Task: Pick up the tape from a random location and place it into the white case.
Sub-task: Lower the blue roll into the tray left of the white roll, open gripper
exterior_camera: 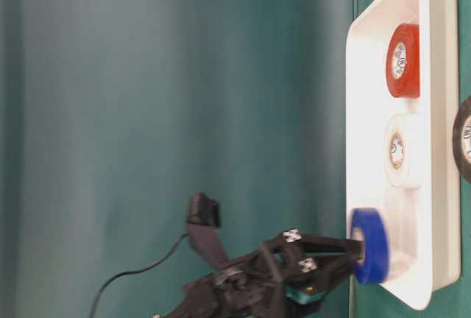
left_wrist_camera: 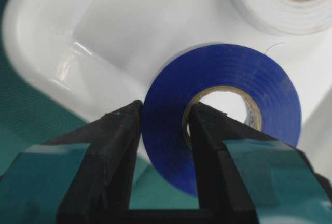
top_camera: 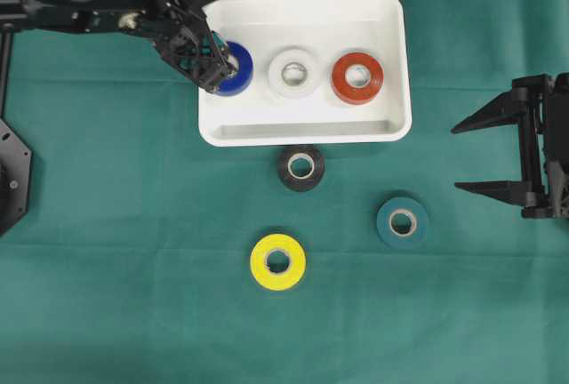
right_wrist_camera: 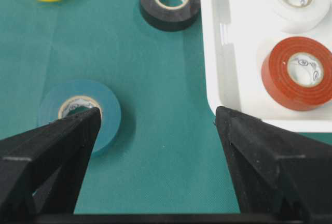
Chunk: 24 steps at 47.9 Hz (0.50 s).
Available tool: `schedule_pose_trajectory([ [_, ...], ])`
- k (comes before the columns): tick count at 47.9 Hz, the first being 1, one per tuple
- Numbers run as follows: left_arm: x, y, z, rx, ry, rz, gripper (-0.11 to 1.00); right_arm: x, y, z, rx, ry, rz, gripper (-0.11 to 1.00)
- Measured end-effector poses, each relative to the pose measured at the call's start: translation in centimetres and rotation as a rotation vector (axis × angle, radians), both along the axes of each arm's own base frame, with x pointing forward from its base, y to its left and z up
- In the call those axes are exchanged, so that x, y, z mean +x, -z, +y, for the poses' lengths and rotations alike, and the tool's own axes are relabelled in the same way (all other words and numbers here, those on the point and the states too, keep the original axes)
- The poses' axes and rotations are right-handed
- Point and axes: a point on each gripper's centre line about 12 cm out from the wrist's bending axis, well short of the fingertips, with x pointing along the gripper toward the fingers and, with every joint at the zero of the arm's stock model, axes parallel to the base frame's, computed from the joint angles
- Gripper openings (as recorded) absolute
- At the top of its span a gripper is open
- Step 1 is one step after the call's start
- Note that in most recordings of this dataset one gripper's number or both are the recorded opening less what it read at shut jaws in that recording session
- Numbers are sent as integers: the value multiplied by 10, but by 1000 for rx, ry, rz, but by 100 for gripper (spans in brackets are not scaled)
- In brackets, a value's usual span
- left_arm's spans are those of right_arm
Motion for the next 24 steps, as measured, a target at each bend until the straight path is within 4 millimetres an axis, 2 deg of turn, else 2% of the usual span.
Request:
schedule_pose_trajectory([
  [24,4,8,2,0,8,7,23,0,1,0,-1,-1,6,87],
])
